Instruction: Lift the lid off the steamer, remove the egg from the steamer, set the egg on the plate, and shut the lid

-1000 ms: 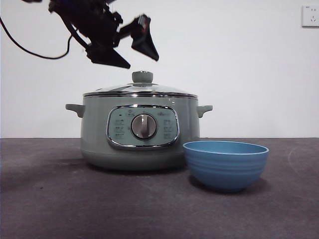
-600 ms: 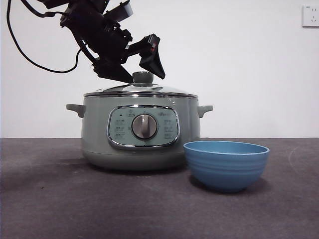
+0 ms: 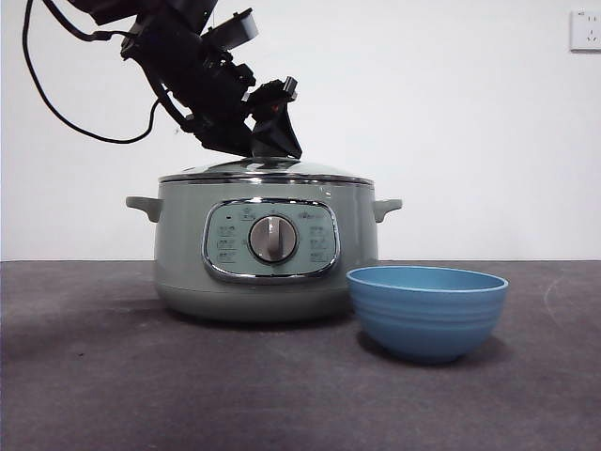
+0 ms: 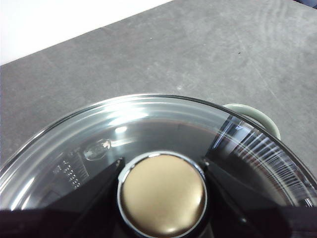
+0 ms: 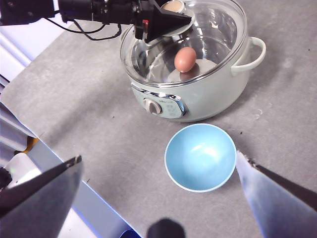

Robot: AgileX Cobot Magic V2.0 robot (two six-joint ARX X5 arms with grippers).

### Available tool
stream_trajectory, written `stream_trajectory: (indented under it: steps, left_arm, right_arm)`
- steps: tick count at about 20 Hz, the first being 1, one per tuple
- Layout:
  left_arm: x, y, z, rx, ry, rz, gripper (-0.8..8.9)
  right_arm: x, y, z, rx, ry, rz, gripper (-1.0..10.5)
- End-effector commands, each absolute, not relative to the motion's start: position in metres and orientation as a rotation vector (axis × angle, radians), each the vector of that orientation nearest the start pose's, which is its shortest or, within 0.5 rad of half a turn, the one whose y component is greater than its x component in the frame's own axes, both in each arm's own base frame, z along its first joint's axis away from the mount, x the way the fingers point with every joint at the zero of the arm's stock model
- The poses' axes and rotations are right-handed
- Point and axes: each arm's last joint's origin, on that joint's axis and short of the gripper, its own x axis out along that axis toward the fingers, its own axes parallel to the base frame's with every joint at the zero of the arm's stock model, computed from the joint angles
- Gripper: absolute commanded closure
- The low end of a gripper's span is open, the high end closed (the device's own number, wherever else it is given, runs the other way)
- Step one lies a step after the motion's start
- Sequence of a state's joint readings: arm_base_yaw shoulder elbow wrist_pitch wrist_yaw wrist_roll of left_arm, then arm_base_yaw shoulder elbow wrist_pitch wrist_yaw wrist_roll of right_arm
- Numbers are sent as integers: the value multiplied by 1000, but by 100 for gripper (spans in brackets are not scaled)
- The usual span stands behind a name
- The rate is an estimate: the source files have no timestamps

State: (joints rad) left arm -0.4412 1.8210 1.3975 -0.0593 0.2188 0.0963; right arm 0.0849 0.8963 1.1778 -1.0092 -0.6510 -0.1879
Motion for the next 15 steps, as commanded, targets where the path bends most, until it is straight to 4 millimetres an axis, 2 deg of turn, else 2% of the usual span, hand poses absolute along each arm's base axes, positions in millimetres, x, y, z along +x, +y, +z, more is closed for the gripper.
stream_trajectory:
  steps: [1, 5, 15]
  left_arm:
    - [377, -184, 251, 136, 535, -658, 821]
    - [373, -182, 264, 133, 501, -659, 821]
    - [346, -168, 327, 116, 338, -658, 821]
  right_arm:
    - [140, 30, 376, 29, 637, 766, 380]
    - [140, 30, 376, 29, 637, 766, 380]
    - [142, 30, 375, 29, 637, 766, 380]
